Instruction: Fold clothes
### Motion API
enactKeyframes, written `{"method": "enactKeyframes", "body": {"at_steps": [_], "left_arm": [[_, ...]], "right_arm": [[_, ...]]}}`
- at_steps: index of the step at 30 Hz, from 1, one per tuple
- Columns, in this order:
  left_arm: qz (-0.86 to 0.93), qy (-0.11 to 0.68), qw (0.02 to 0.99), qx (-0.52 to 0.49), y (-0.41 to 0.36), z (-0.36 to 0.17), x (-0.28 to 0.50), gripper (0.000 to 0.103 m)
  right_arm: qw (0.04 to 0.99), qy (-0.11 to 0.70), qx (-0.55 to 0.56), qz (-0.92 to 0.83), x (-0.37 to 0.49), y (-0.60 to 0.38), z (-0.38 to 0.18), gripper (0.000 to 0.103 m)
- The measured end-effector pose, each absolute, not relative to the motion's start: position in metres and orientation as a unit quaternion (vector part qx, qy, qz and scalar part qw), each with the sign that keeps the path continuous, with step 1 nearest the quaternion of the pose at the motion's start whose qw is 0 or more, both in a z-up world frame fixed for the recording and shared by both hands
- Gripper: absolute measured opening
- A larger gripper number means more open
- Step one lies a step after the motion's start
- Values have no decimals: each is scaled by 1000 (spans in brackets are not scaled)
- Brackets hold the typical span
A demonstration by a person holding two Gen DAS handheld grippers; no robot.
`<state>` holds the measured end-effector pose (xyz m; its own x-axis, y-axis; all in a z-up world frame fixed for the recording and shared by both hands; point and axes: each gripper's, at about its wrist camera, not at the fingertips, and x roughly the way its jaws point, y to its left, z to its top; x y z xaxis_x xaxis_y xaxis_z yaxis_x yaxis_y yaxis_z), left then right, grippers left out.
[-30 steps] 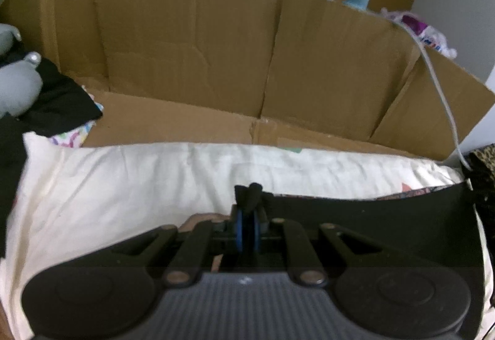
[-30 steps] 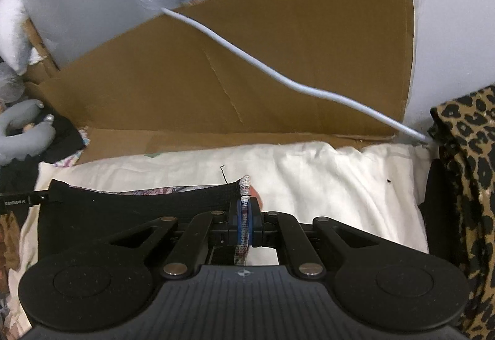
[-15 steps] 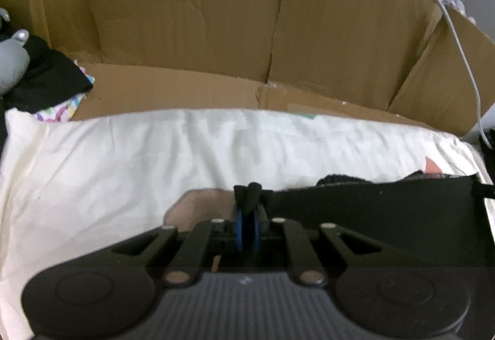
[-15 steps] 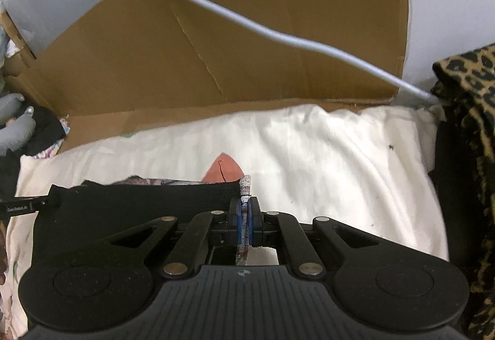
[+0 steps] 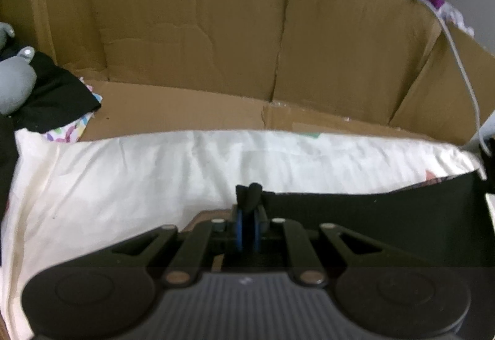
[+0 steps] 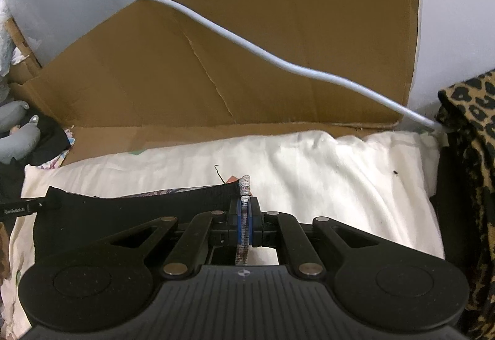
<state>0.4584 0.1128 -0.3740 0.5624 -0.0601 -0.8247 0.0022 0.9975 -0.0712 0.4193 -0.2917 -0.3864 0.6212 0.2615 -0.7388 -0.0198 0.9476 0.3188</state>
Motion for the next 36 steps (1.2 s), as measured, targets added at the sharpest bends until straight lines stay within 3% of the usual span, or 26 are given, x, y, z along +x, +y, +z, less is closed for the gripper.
{"method": "enactKeyframes", "body": {"at_steps": [4, 8, 18, 36], "left_arm": [[9, 486, 873, -42, 119, -384, 458, 11], [11, 469, 882, -41, 121, -373, 442, 12], [-42, 429, 902, -26, 77, -340, 424, 12], [-94, 443, 891, 25, 25, -376, 424, 12]], "right_arm": [[870, 443, 202, 72, 422, -308, -394, 8], [884, 414, 205, 70, 407, -320, -381, 31], [887, 409, 193, 96, 383, -315, -380, 31], [884, 426, 82, 177, 384, -209, -391, 31]]}}
